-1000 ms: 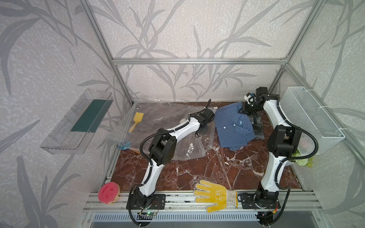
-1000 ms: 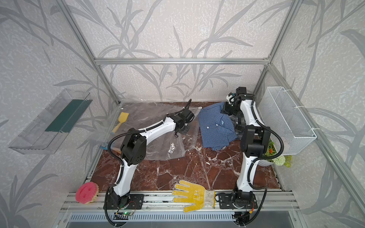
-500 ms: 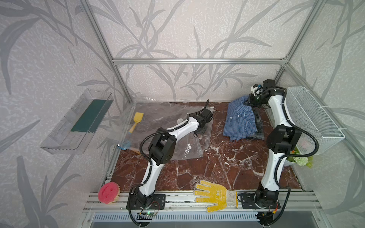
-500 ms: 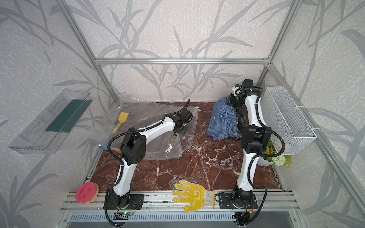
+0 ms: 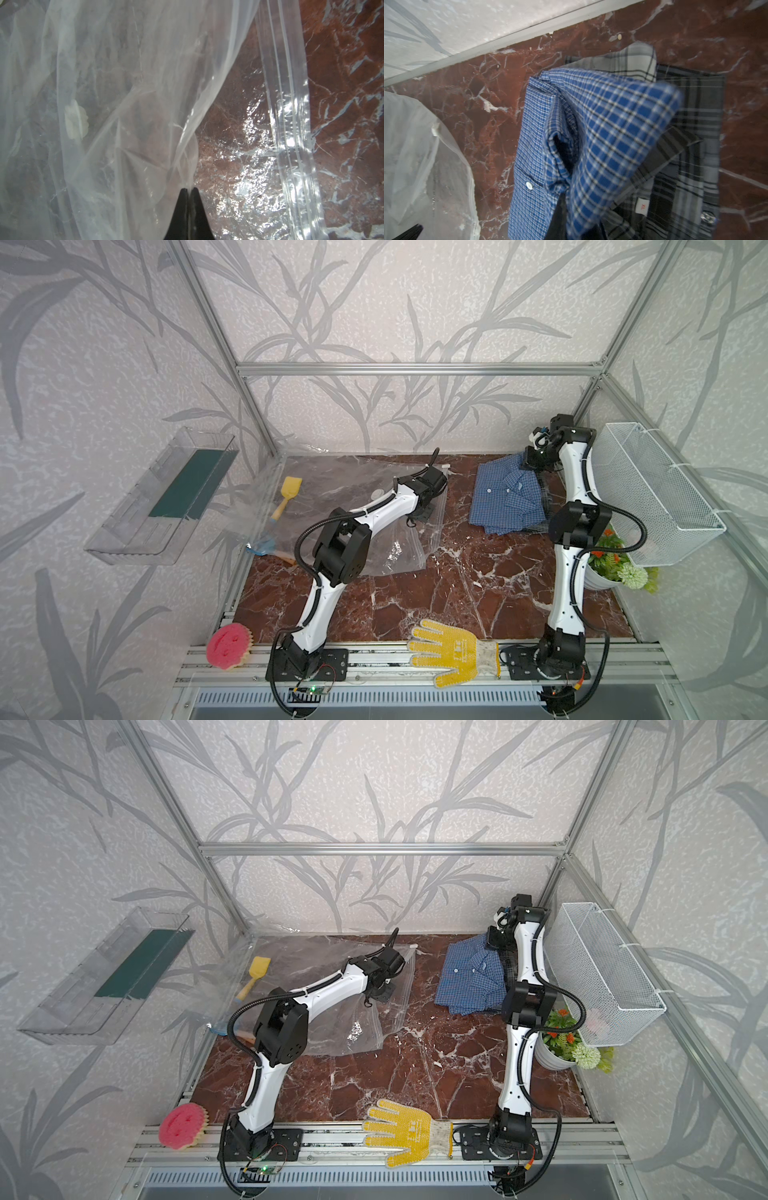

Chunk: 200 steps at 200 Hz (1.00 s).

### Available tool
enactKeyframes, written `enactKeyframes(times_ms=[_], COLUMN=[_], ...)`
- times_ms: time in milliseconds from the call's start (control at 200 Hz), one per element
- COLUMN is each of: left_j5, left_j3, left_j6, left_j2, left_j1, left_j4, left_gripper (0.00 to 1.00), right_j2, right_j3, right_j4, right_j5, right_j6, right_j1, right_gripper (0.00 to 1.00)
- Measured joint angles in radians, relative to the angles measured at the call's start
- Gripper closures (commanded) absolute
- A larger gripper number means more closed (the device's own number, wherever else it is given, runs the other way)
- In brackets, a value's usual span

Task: Take the shirt out of the vacuum bag
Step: Place the shirt at the center of the board.

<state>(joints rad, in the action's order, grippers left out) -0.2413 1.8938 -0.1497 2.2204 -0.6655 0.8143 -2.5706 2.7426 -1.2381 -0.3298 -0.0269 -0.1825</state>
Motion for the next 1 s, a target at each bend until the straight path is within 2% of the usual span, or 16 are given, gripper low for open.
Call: enactKeyframes(times_ms=[535,670,815,1000], left_j5=[0.0,0.0,0.0,0.0], left_j3=[0.017,0.017,0.017,0.017], left_j6=[0.0,0.0,0.0,0.0], left_j2=[0.009,0.009,0.01,0.01], left_j1=[0.004,0.005,0.006,0.006], left_j4=[0.029,0.03,0.03,0.03], left_gripper=[1.0,1.0,1.0,1.0], right_j2=[-0.016,-0.034,-0.059,-0.07], right_j3=[-0.021,-0.021,-0.021,-0.021], right_j4=[0.098,0.117,0.133,0.135], right_j5=[0.364,0.396,0.444,0.483], right_j6=[0.031,0.025,0.013,-0.002], right_j1=[0.07,0.068,0.068,0.07], right_gripper=[1.0,0.87,0.63,0.46])
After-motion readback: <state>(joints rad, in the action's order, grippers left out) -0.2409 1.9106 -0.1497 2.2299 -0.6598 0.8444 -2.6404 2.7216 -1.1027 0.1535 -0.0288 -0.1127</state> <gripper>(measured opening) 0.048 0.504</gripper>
